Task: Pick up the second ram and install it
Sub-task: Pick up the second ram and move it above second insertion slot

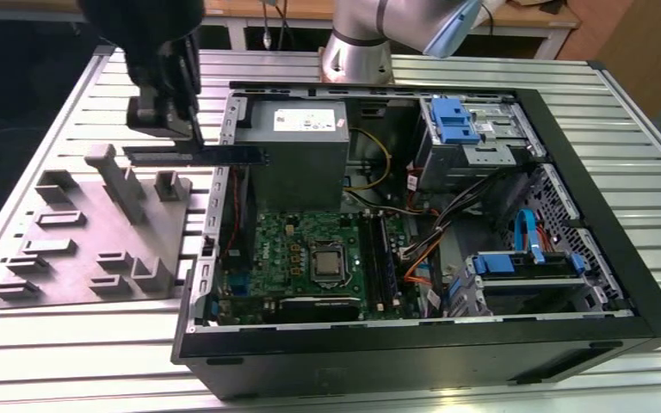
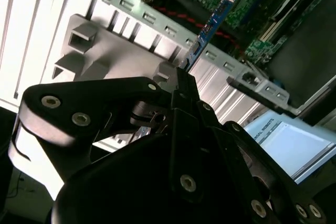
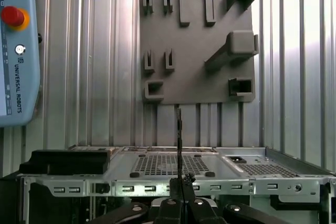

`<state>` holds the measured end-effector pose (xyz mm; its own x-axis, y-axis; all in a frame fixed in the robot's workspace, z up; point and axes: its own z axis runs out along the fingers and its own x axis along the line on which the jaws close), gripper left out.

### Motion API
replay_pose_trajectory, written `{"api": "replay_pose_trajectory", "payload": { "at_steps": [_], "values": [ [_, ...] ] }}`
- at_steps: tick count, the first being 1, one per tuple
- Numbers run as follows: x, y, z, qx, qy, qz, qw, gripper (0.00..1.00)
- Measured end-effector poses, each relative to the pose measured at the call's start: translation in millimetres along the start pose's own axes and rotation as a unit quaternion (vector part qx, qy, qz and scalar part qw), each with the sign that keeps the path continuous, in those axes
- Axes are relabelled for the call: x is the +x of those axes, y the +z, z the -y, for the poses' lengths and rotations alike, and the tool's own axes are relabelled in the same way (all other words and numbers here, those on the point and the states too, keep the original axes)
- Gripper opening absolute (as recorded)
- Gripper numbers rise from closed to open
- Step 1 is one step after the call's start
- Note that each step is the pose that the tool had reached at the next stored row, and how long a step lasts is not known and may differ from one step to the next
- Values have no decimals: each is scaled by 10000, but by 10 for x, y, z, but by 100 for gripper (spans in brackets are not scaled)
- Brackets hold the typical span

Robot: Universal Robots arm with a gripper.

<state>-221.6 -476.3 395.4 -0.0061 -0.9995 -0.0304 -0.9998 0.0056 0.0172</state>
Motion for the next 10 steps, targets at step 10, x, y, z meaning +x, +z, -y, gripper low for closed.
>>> {"api": "replay_pose_trajectory", "payload": {
  "at_steps": [10],
  "values": [
    [-4, -1, 315, 0, 0, 0, 10000, 11]
  ]
}}
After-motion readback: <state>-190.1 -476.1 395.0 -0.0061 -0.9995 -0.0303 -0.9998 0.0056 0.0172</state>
